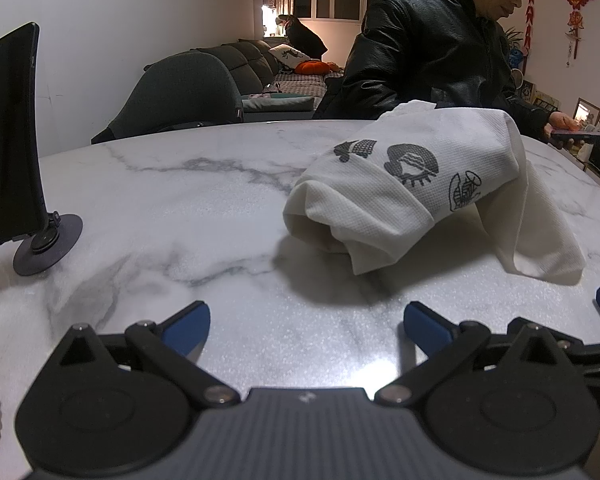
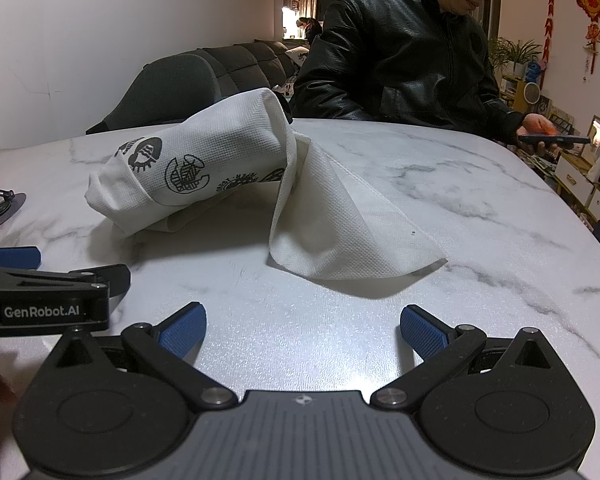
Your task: Fold shopping bag
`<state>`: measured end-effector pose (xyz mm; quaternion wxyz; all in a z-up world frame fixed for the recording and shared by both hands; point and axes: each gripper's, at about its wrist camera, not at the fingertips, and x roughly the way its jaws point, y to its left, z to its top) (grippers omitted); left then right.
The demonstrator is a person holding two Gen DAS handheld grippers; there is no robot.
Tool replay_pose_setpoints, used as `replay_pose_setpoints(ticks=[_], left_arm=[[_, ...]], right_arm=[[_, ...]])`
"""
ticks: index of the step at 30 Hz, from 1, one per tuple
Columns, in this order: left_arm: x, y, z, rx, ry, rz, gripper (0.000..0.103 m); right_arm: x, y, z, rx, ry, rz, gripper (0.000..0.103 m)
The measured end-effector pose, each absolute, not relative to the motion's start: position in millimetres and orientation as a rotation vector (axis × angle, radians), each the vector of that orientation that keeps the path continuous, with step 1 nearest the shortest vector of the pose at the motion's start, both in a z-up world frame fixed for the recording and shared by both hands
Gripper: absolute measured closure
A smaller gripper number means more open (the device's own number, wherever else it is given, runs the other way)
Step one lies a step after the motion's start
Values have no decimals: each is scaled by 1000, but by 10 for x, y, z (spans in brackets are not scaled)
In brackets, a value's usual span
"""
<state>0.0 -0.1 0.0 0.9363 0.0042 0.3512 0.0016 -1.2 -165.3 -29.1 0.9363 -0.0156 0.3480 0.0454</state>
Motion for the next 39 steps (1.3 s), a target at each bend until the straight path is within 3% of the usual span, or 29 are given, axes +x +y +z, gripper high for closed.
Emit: replay_pose_setpoints(ticks=[39], left_arm=[[21,23,-3,9,718,5,0]], right_arm=[[-14,-1649,-280,-31,711,92,0]])
